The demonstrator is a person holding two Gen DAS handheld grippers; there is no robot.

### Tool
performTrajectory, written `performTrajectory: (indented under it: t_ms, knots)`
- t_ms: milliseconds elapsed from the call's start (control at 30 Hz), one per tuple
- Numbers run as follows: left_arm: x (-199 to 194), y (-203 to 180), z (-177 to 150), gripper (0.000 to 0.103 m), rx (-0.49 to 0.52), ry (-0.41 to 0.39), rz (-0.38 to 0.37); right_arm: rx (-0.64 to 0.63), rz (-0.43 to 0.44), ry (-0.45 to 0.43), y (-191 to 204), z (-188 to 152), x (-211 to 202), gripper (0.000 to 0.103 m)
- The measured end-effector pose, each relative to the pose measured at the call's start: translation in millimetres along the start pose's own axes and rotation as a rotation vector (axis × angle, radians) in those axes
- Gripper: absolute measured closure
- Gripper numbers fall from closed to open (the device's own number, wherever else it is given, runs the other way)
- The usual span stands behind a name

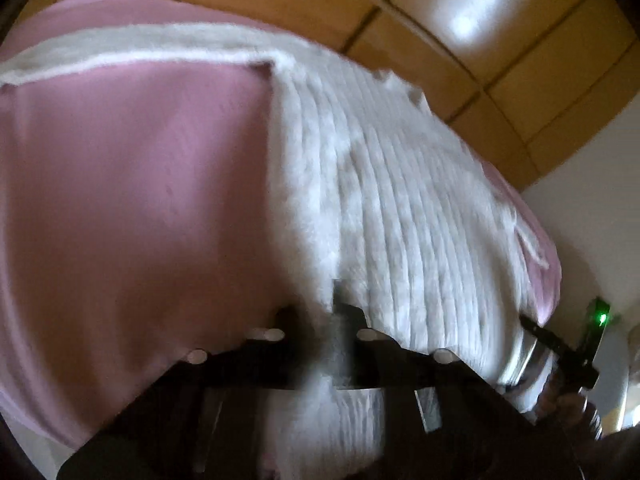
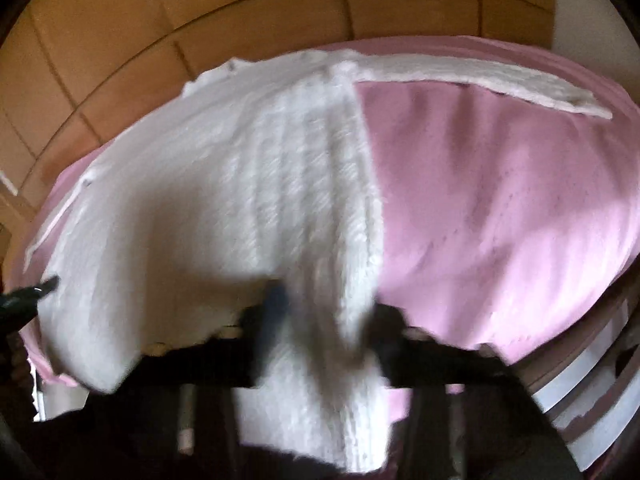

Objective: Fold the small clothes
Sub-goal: 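Lay the sleeve flat with the left gripper while the right gripper grasps the cuff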

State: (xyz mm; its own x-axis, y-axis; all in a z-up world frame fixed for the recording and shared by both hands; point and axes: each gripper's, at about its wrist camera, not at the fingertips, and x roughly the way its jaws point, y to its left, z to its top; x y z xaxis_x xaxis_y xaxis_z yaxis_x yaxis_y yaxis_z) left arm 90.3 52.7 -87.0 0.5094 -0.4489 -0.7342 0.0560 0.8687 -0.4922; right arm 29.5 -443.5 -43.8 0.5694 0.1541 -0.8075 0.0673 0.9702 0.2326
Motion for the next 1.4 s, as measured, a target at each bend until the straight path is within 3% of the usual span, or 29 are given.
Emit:
performTrajectory:
  t_ms: [200,333,367,400,433,500,567,600,633,767,1000,1200,1267,1300,1333,1400]
  knots:
    - [-11.9,-6.0,-6.2,0.099,0.032,-0.008,0.037,-0.031,0.021,-0.019,0.0,1.9,-26.1,0.093]
    - [-8.8,-4.8,-10.1,0.099,0.056,0.015,0.059,-0.035,-0.032,0.053,-19.0,-18.0,-17.6,0.095]
    - [-10.0,-7.2,-7.2,0.098,0.066,0.015,0.067,-0.026,-0.008,0.067,-22.1,-18.9,-15.8,0.095]
    - [-12.3,-9.0,-2.4,0.097,0.066,0.01,0.087,-0.021,0.007,0.065,-23.5,-17.6,-17.8,0.092]
    - [-14.5,-10.0,1.5,0.096,0.061,0.003,0.091,-0.005,0.019,0.054,-27.1,-14.5,-22.0,0.076]
    - [-18.6,-12.3,11.2,0.078,0.059,-0.021,0.101,0.034,0.021,0.016,-40.4,-8.0,-32.2,0.061]
    - [-25.2,-17.1,21.7,0.046,0.059,-0.09,0.126,0.118,-0.001,-0.045,-66.5,7.1,-40.4,0.048]
    - [-25.5,-20.6,25.9,0.044,0.063,-0.111,0.128,0.165,-0.007,-0.066,-78.4,11.5,-43.4,0.036]
    - [-24.1,-27.2,32.2,0.044,0.077,-0.132,0.127,0.238,-0.014,-0.102,-97.8,19.6,-45.6,0.032]
    - [-7.2,-61.2,48.9,0.044,0.184,-0.184,0.13,0.493,-0.05,-0.176,-174.5,52.8,-34.2,0.032]
    - [49.0,-100.8,61.2,0.044,0.277,-0.12,0.146,0.869,-0.069,-0.279,-282.5,91.3,-9.6,0.044]
    - [80.3,-105.3,71.6,0.044,0.282,-0.098,0.19,0.989,-0.136,-0.308,-330.5,124.3,3.2,0.044]
    - [84.4,-101.6,73.2,0.044,0.274,-0.094,0.204,0.959,-0.186,-0.298,-334.2,143.1,6.9,0.056]
    - [86.5,-98.4,74.6,0.044,0.265,-0.091,0.205,0.939,-0.202,-0.281,-333.3,150.2,8.7,0.079]
    - [88.2,-94.8,75.0,0.044,0.252,-0.09,0.205,0.914,-0.214,-0.26,-329.8,158.9,11.7,0.093]
    - [89.3,-90.1,75.1,0.044,0.233,-0.091,0.196,0.836,-0.285,-0.236,-317.2,178.3,13.7,0.096]
